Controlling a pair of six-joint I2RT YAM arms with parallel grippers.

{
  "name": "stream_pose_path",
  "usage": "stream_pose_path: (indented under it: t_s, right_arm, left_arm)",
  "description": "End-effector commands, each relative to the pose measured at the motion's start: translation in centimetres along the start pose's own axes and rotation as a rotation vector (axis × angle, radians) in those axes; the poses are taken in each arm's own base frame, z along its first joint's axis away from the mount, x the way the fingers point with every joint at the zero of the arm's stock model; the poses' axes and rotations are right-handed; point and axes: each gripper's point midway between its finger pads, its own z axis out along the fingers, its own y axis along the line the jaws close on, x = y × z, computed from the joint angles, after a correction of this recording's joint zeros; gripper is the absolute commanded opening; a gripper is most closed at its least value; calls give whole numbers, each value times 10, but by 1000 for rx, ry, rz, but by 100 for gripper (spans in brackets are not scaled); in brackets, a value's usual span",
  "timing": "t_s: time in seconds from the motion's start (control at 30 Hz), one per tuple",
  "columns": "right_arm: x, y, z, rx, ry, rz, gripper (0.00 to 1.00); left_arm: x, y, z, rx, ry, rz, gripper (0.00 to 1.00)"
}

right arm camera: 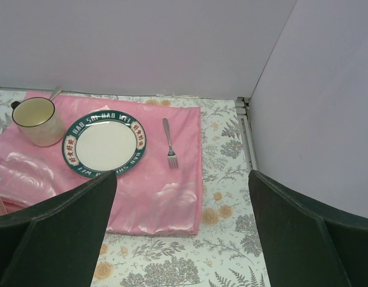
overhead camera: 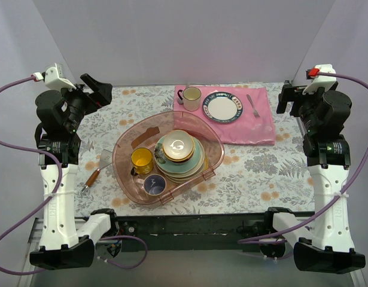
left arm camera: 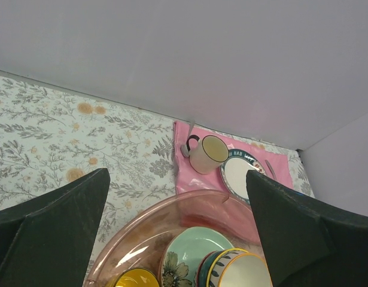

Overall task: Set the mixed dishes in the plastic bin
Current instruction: Reset both arms

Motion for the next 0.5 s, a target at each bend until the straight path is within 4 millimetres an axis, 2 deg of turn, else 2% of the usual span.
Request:
stream_pose_path:
  t_s: [0.0,0.23,0.47]
  right_arm:
    - [-20,-1,-10,3,-65,-7,99]
    - [-14,-2,-10,9,-54,-10,99]
    - [-16,-4,-12,19,-57,-17,99]
  left_arm:
    - [-4,-6,-13,21,-11,26,98]
    - [-4,-5,-15,15,-18,25,98]
    - [-6,-7,-16,25,-28,21,98]
